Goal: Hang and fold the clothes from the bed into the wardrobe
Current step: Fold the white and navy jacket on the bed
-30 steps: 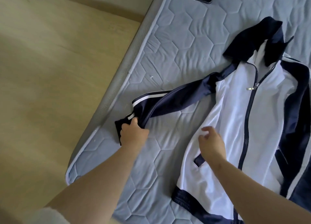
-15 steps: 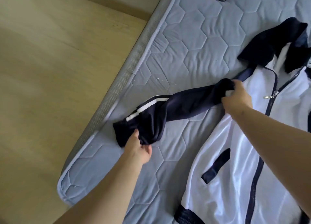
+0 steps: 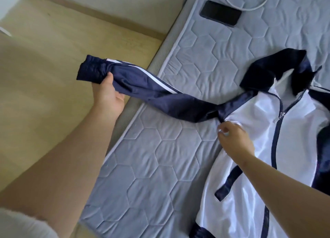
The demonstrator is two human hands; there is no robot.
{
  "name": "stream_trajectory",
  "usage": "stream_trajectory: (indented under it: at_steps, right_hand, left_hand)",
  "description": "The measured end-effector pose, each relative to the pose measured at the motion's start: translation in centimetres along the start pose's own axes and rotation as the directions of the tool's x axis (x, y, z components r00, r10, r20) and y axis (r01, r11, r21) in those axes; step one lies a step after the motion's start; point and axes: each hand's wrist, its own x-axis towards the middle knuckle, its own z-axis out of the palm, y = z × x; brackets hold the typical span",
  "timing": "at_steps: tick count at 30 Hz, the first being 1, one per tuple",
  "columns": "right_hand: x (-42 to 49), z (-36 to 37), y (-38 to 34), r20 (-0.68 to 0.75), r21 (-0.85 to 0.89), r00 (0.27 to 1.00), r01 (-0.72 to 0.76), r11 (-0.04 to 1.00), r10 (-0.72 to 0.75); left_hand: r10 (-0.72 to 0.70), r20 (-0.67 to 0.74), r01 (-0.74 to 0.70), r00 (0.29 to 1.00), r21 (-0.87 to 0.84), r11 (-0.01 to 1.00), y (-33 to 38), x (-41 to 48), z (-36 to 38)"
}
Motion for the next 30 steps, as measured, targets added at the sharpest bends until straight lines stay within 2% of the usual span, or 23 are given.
stream_trajectory:
  at_steps: [2, 4, 7, 9, 11, 12, 14, 16, 17, 18, 19, 20, 21, 23, 26, 28, 29, 30]
  right_hand:
    - [-0.1, 0.1, -0.3, 0.013, 0.084, 0.996, -0.088, 0.993, 0.088]
    - [-0.4, 0.1, -0.4, 0.041, 0.153, 0.992, -0.128, 0.980, 0.123]
    - [-0.6, -0.3, -0.5, -0.020, 0.197, 0.998, -0.062, 0.979, 0.067]
    - [-0.3, -0.6, -0.6, -0.049, 0.245, 0.997, -0.041, 0.969, 0.054]
    - [0.1, -0.7, -0.6, -0.032, 0.306, 0.996, -0.073, 0.949, 0.087]
    - [0.1, -0.7, -0.6, -0.017, 0.317, 0.995, -0.083, 0.945, 0.094]
    - [-0.4, -0.4, -0.3, 0.017, 0.305, 0.997, -0.083, 0.949, 0.081]
    - [-1.0, -0.2, -0.4, 0.046, 0.267, 0.998, -0.053, 0.962, 0.042]
    - [-1.3, -0.1, -0.7, 0.069, 0.258, 0.997, -0.045, 0.965, 0.028]
    - [-1.5, 0.1, -1.2, 0.090, 0.270, 0.996, -0.037, 0.962, 0.012]
    - [-1.8, 0.2, -2.1, 0.100, 0.294, 0.995, -0.016, 0.956, -0.014]
    - [-2.0, 0.4, -3.3, 0.084, 0.304, 0.994, 0.043, 0.952, -0.072]
    - [-2.3, 0.8, -4.8, 0.062, 0.281, 0.986, 0.133, 0.951, -0.156]
    - [-2.9, 1.5, -8.3, 0.038, 0.228, 0.951, 0.291, 0.929, -0.307]
    - [-3.1, 0.9, -12.5, -0.039, 0.219, 0.926, 0.375, 0.901, -0.376]
    - [-2.7, 0.0, -13.7, -0.074, 0.255, 0.910, 0.412, 0.875, -0.408]
    - [-2.7, -0.6, -14.0, -0.059, 0.389, 0.920, 0.380, 0.840, -0.388]
    - [-3.0, -1.6, -14.3, -0.018, 0.574, 0.941, 0.287, 0.767, -0.338]
  left_hand:
    - [0.003, 0.006, -0.004, 1.000, 0.056, 0.998, -0.4, -0.3, 0.4]
    - [-0.016, 0.034, 0.016, 0.999, 0.021, 1.000, -0.8, -0.9, 0.9]
    - [-0.063, 0.104, 0.068, 0.993, -0.054, 0.996, -0.8, -1.8, 2.1]
    - [-0.006, 0.004, 0.006, 1.000, -0.010, 1.000, -0.7, -1.8, 2.7]
    - [0.189, -0.200, -0.161, 0.961, 0.150, 0.976, -0.5, -1.8, 2.6]
    - [0.305, -0.238, -0.234, 0.922, 0.285, 0.929, -0.4, -2.0, 2.3]
    - [0.421, -0.143, -0.280, 0.896, 0.555, 0.783, -0.3, -2.6, 1.6]
    - [0.390, 0.025, -0.223, 0.921, 0.854, 0.471, -0.5, -2.9, 0.8]
    - [0.330, 0.076, -0.194, 0.941, 0.920, 0.341, -0.3, -2.9, 0.6]
    - [0.222, 0.044, -0.130, 0.974, 0.910, 0.393, 0.1, -3.0, 0.7]
    - [0.066, -0.015, -0.023, 0.998, 0.848, 0.530, 0.6, -3.4, 1.2]
    - [-0.118, -0.066, 0.128, 0.991, 0.743, 0.657, 0.9, -4.1, 1.8]
    - [-0.283, -0.076, 0.266, 0.956, 0.628, 0.731, 1.1, -5.2, 2.3]
    - [-0.444, -0.003, 0.375, 0.896, 0.540, 0.754, 1.0, -6.9, 2.8]
    - [-0.574, 0.227, 0.334, 0.787, 0.625, 0.706, 1.3, -8.9, 2.5]
    - [-0.586, 0.387, 0.238, 0.712, 0.653, 0.719, 2.2, -9.2, 1.8]
    - [-0.542, 0.445, 0.187, 0.713, 0.625, 0.758, 2.8, -9.1, 1.5]
    - [-0.462, 0.468, 0.126, 0.753, 0.586, 0.800, 3.2, -8.8, 1.1]
